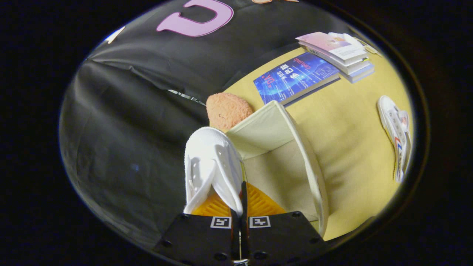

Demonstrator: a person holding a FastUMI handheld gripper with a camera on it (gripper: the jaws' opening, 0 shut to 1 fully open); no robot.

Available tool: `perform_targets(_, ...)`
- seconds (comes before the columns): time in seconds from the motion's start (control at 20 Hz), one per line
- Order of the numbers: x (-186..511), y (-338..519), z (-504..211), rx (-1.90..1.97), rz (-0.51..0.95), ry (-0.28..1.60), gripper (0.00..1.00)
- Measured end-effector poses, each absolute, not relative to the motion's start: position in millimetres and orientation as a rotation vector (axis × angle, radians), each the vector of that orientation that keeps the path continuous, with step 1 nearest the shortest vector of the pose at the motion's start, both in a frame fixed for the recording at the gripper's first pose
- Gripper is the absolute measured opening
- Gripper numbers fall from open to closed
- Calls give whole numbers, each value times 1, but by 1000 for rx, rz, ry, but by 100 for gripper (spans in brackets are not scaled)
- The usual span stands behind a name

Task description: Open the storage box then place both shoes into the box .Put the left shoe in first, then the right shoe, with the right side of both shoes facing outward in a uniform manner.

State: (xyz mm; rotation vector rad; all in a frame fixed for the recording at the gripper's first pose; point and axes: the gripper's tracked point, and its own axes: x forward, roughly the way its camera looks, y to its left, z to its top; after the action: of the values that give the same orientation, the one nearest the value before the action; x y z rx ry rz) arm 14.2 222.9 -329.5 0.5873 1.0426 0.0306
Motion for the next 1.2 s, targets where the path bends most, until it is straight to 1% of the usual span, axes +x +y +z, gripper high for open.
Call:
perform_targets(0.15,8,228,-341,566,-5,1054,4)
perform_targets(0.35,18,223,-343,533,-77,1003,4)
perform_targets(0.5,15,225,-346,429,-71,969,4)
perform_targets(0.8,-5,232,-342,410,-87,963,4)
perform_targets(1.2,-6,232,-382,394,-168,1072,4)
